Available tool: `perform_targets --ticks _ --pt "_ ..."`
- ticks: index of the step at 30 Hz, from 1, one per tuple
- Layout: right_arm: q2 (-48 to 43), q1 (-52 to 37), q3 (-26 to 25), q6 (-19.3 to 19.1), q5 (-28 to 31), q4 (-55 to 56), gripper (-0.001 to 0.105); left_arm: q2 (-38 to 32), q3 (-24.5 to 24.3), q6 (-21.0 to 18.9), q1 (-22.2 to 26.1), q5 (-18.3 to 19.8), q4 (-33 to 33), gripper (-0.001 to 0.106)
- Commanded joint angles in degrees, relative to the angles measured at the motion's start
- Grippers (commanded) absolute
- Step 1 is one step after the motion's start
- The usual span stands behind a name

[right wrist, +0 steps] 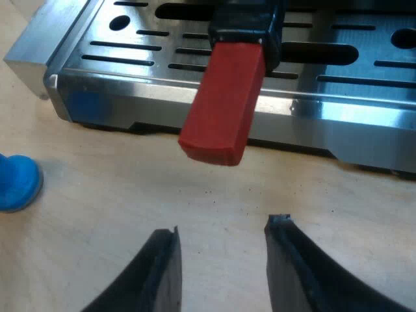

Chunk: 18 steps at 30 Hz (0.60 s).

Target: Grind coffee beans and then tamp

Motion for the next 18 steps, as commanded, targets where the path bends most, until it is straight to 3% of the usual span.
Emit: perform_targets --ticks 1,4,9,18 --pt "-0.06 0.05 2.04 -0.16 1.72 -4.25 0.034 -0.16 -0.21 0.24 -0.25 0.28 -0.1 0.078" --pt "-0.17 0.05 4.84 -1.65 4.2 -9.82 0.034 -0.16 -0.21 0.24 -0.25 0.28 -0.1 0.078" --pt "-0.17 0.05 8.81 -10.36 5.7 -21.03 0.034 -0.16 -0.21 0.24 -0.25 0.28 -0.1 0.078" --pt "0.98 0.05 11.14 -12.17 6.41 -26.09 0.034 -0.16 -0.21 0.24 -0.25 0.28 -0.1 0.078"
